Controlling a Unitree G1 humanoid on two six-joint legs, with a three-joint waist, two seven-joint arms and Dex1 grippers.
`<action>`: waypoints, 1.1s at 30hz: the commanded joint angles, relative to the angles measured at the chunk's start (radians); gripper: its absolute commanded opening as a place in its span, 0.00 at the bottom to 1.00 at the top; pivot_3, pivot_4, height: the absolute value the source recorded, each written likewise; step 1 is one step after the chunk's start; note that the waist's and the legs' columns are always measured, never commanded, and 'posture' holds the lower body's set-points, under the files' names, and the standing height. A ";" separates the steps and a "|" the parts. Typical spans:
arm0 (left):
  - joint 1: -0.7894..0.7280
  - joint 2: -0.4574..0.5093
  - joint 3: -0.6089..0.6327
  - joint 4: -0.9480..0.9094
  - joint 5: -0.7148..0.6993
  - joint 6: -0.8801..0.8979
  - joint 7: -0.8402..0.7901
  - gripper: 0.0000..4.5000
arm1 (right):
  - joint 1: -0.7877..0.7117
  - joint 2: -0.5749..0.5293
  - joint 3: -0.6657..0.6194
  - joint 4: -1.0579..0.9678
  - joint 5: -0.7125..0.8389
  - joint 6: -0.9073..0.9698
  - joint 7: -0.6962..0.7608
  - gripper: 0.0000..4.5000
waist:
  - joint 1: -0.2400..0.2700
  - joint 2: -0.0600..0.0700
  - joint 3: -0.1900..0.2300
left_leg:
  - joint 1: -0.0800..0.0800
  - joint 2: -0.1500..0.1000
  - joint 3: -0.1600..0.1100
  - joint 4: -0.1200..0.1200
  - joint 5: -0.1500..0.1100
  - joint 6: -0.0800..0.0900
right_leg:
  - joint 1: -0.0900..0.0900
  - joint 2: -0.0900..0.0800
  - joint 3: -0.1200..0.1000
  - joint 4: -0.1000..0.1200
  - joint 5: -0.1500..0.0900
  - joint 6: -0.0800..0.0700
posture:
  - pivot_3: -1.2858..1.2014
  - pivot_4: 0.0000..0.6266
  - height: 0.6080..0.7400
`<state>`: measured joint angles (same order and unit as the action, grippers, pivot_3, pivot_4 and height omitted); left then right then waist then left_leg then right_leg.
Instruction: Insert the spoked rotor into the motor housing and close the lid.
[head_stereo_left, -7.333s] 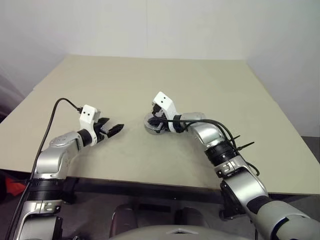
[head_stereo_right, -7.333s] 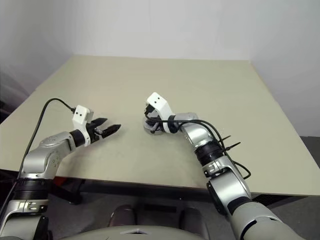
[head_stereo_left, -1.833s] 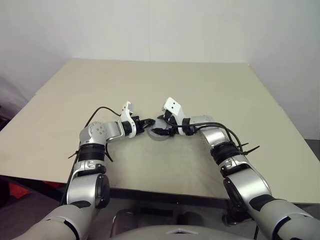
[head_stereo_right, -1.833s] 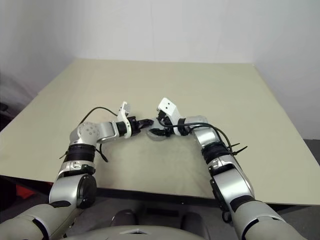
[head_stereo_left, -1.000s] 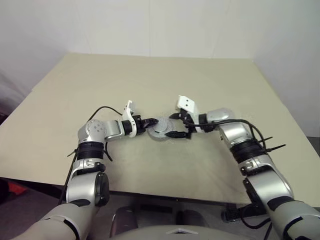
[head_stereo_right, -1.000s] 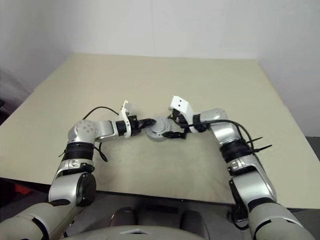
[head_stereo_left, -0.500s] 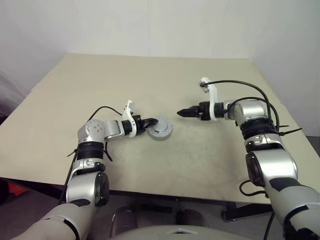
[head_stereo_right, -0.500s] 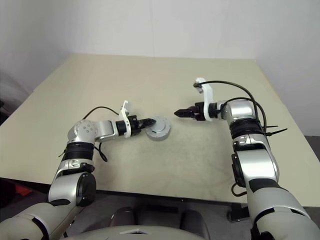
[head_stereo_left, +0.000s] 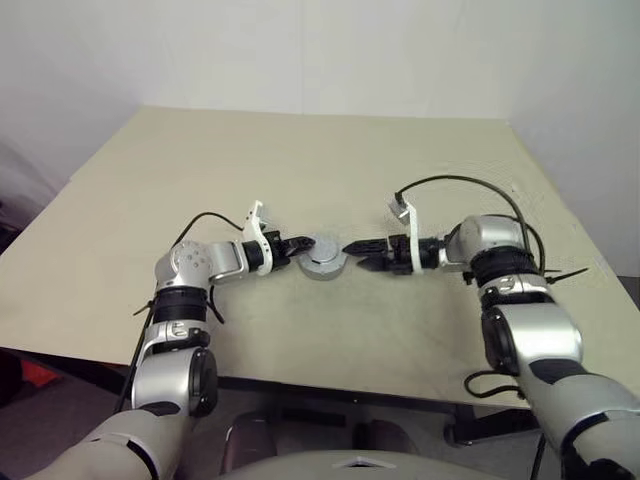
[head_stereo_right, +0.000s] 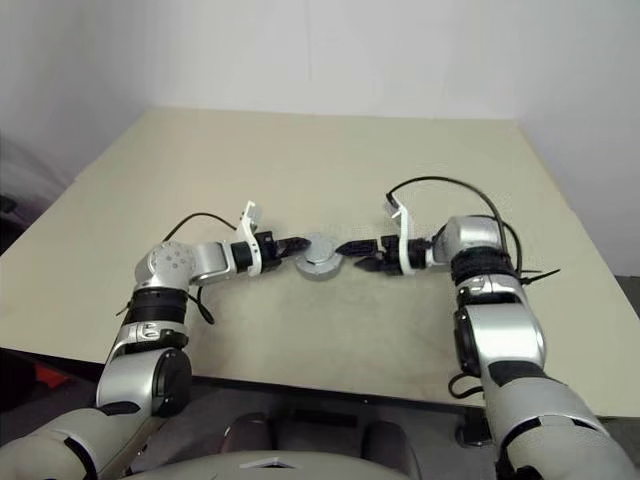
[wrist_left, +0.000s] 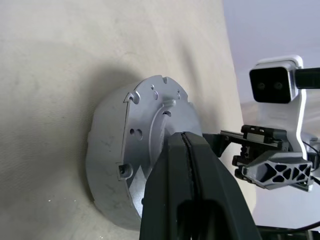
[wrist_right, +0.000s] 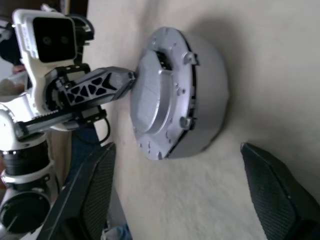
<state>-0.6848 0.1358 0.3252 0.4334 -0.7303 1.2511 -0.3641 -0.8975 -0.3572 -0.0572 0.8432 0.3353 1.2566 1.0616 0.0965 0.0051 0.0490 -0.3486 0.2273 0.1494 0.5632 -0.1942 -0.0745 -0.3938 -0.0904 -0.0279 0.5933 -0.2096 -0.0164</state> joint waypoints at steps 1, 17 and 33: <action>0.022 0.015 -0.009 -0.005 0.028 0.010 0.028 0.00 | 0.035 0.068 -0.020 -0.044 0.047 0.027 -0.046 0.99 | -0.002 0.000 0.000 | 0.000 0.001 0.000 0.000 0.000 -0.001 | 0.000 0.000 0.000 0.000 0.000 0.000 | 0.52 0.00 1.00; 0.036 0.015 -0.006 -0.031 0.029 0.006 0.044 0.00 | -0.017 0.289 -0.258 -0.012 0.138 -0.053 -0.304 0.99 | -0.033 0.000 0.000 | 0.013 0.014 0.000 -0.005 0.009 -0.016 | -0.004 0.014 0.001 0.013 -0.002 -0.005 | 0.52 0.00 1.00; 0.070 0.050 0.008 -0.052 0.034 0.005 0.048 0.00 | -0.024 0.349 -0.313 -0.014 0.151 -0.096 -0.383 0.99 | -0.068 0.000 0.000 | 0.017 0.014 0.000 -0.018 0.014 -0.024 | -0.011 0.018 0.001 0.013 0.003 -0.015 | 0.52 0.00 1.00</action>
<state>-0.6502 0.1655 0.3419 0.3742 -0.7257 1.2332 -0.3408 -0.8742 -0.0510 -0.3721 0.8326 0.4332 1.1824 0.6715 0.0287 0.0049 0.0492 -0.3318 0.2415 0.1490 0.5452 -0.1804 -0.0988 -0.4044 -0.0727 -0.0266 0.6063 -0.2063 -0.0311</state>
